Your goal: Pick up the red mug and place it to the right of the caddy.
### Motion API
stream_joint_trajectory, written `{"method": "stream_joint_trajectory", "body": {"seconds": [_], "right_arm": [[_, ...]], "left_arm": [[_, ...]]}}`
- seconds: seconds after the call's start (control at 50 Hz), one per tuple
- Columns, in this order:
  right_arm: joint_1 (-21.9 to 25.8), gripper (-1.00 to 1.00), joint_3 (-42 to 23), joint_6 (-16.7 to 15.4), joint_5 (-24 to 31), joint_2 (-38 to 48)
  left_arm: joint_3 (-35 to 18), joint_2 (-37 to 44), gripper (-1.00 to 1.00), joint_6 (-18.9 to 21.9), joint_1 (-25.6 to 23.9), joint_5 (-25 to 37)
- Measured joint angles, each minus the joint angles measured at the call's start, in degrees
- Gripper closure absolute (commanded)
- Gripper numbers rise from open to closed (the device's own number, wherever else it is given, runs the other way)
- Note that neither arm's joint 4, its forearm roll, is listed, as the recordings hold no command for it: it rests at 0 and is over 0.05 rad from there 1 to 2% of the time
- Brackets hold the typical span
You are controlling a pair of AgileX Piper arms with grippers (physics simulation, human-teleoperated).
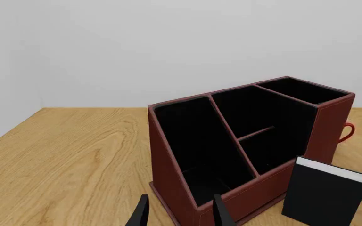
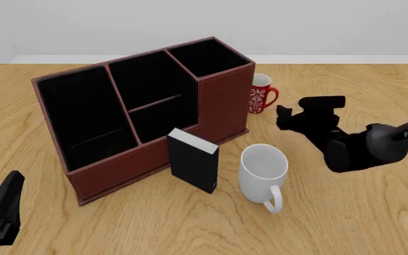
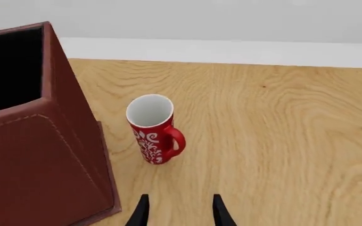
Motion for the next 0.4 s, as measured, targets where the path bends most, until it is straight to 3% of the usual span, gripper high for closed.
{"method": "stream_joint_trajectory", "body": {"seconds": [0.4], "right_arm": [[-0.84,-1.0,14.68,-1.43,8.91,-27.95]], "left_arm": [[0.0,0.0,-1.0,0.0,0.0,0.0]]}}
